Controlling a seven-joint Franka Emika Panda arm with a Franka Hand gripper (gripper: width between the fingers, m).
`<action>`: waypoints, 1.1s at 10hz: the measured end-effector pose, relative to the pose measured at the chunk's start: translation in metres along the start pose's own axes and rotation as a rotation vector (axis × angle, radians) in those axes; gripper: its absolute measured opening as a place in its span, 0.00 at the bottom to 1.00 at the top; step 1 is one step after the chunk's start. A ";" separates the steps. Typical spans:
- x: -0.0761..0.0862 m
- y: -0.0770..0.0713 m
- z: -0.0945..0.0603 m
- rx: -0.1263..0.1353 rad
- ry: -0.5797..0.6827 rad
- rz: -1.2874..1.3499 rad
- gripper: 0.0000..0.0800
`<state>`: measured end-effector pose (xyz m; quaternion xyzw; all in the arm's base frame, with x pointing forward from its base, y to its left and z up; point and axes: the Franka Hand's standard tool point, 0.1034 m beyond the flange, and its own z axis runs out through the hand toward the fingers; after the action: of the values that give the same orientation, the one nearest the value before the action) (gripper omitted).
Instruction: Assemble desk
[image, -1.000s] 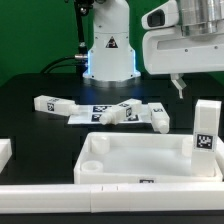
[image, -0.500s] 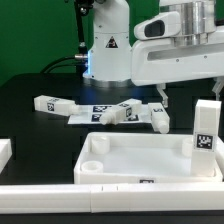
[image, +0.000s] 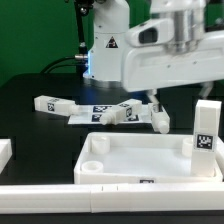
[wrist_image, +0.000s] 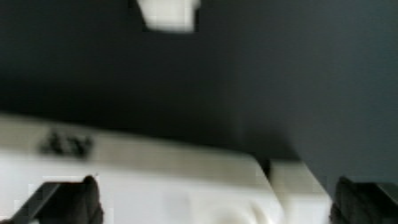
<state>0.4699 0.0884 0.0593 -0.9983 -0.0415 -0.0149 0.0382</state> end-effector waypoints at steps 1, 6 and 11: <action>-0.013 0.003 0.007 -0.008 -0.013 0.024 0.81; -0.029 0.015 0.021 -0.043 0.029 0.044 0.81; -0.051 0.000 0.049 -0.049 -0.018 0.080 0.81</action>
Offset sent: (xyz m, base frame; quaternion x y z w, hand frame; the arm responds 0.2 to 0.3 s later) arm 0.0000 0.0000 0.0000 0.0000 0.0000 0.0000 1.0000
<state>0.4208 0.0883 0.0091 -0.9999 -0.0014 -0.0053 0.0138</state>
